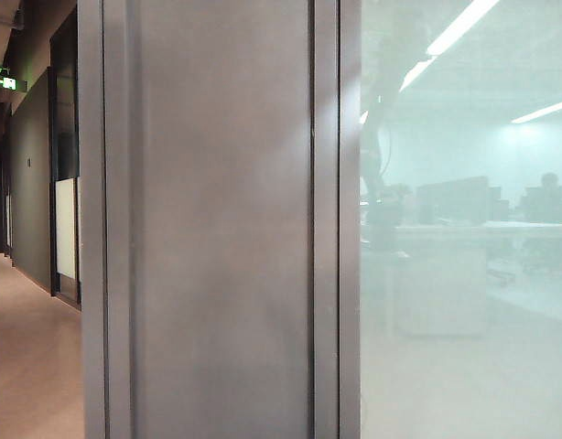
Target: Raise the arm to find the leftmost switch on the wall and turn on the lights.
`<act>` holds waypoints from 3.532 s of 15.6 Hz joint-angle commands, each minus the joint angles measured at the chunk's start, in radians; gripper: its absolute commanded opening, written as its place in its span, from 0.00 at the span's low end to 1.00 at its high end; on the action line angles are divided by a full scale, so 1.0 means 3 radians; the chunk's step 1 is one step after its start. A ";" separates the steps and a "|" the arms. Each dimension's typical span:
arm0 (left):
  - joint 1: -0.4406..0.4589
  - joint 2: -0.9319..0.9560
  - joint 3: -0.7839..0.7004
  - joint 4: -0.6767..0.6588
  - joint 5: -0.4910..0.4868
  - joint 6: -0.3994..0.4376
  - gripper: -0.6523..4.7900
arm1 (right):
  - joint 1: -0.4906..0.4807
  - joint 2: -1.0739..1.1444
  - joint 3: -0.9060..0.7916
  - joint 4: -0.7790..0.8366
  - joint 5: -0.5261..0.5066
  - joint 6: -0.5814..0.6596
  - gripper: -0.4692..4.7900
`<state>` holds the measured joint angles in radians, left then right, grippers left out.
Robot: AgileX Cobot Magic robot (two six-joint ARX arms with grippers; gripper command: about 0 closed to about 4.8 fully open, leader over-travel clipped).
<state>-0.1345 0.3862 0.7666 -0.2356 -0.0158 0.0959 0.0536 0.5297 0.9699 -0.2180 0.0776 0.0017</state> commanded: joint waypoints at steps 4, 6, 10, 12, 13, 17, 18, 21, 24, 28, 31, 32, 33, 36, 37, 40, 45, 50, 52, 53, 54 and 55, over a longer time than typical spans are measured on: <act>0.0000 0.0000 -0.1116 0.0835 0.0145 -0.0582 0.11 | -0.0003 -0.0600 -0.1247 0.0289 0.0071 -0.0008 0.09; 0.0000 0.0000 -0.1349 0.1012 0.0295 -0.0689 0.11 | -0.0001 -0.0776 -0.1587 0.0467 -0.0010 -0.0008 0.09; -0.0001 0.0000 -0.1500 0.1167 0.0292 -0.0846 0.11 | -0.0001 -0.0945 -0.1940 0.0523 -0.0006 -0.0008 0.09; -0.0001 -0.0003 -0.1500 0.1162 0.0292 -0.0846 0.11 | 0.0000 -0.0954 -0.1940 0.0465 -0.0020 -0.0008 0.09; -0.0001 -0.0003 -0.1500 0.1155 0.0291 -0.0846 0.11 | 0.0000 -0.0954 -0.1940 0.0465 -0.0019 -0.0008 0.09; -0.0001 -0.0003 -0.1500 0.1152 0.0291 -0.0844 0.11 | 0.0000 -0.0954 -0.1940 0.0465 -0.0018 -0.0008 0.09; -0.0001 -0.0003 -0.1500 0.1152 0.0292 -0.0846 0.11 | 0.0000 -0.0954 -0.1940 0.0465 -0.0018 -0.0008 0.09; -0.0001 -0.0003 -0.1500 0.1152 0.0291 -0.0846 0.11 | 0.0000 -0.0954 -0.1940 0.0465 -0.0018 -0.0008 0.09; -0.0001 -0.0003 -0.1500 0.1152 0.0291 -0.0827 0.11 | 0.0000 -0.0954 -0.1940 0.0465 -0.0018 -0.0008 0.09; 0.0048 -0.0406 -0.1502 0.0547 -0.0454 -0.0614 0.11 | 0.0000 -0.0963 -0.1940 0.0467 -0.0019 -0.0008 0.09; 0.0488 -0.0743 -0.1503 -0.0027 -0.0178 -0.0526 0.11 | 0.0001 -0.0965 -0.1940 0.0465 -0.0037 -0.0008 0.09; 0.0568 -0.0823 -0.1506 -0.0123 -0.0067 -0.0439 0.11 | 0.0000 -0.0970 -0.1940 0.0465 -0.0033 -0.0008 0.09; 0.0595 -0.0889 -0.1532 -0.0139 -0.0004 -0.0378 0.11 | 0.0000 -0.0970 -0.1940 0.0465 -0.0019 -0.0008 0.09; 0.0601 -0.1144 -0.1802 -0.0018 -0.0009 -0.0392 0.11 | 0.0000 -0.0975 -0.1940 0.0465 -0.0018 -0.0008 0.09; 0.0601 -0.1176 -0.1858 0.0028 -0.0004 -0.0440 0.11 | 0.0000 -0.0975 -0.1940 0.0465 -0.0018 -0.0008 0.09; 0.0601 -0.1277 -0.2078 0.0318 0.0056 -0.0457 0.11 | 0.0000 -0.0975 -0.1940 0.0465 -0.0018 -0.0008 0.09; 0.0595 -0.1274 -0.2288 0.0579 0.0069 -0.0547 0.11 | 0.0000 -0.0975 -0.1940 0.0465 -0.0018 -0.0008 0.09; 0.0596 -0.1274 -0.2497 0.0782 0.0069 -0.0579 0.11 | 0.0000 -0.0975 -0.1940 0.0465 -0.0018 -0.0008 0.09; 0.0596 -0.1274 -0.2525 0.0820 0.0069 -0.0617 0.11 | 0.0000 -0.0975 -0.1940 0.0465 -0.0018 -0.0008 0.09; 0.0596 -0.1274 -0.2525 0.0832 0.0067 -0.0617 0.11 | 0.0000 -0.0975 -0.1940 0.0465 -0.0018 -0.0008 0.09; 0.0596 -0.1274 -0.2525 0.0841 0.0067 -0.0607 0.11 | 0.0000 -0.0975 -0.1942 0.0465 -0.0018 -0.0008 0.09; 0.0596 -0.1274 -0.2525 0.0839 0.0067 -0.0607 0.11 | 0.0000 -0.0975 -0.1940 0.0465 -0.0018 -0.0008 0.09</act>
<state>0.0433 0.0048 0.0071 0.0040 0.0002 -0.0837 0.0540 0.2390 0.3817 -0.0948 0.0750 0.0017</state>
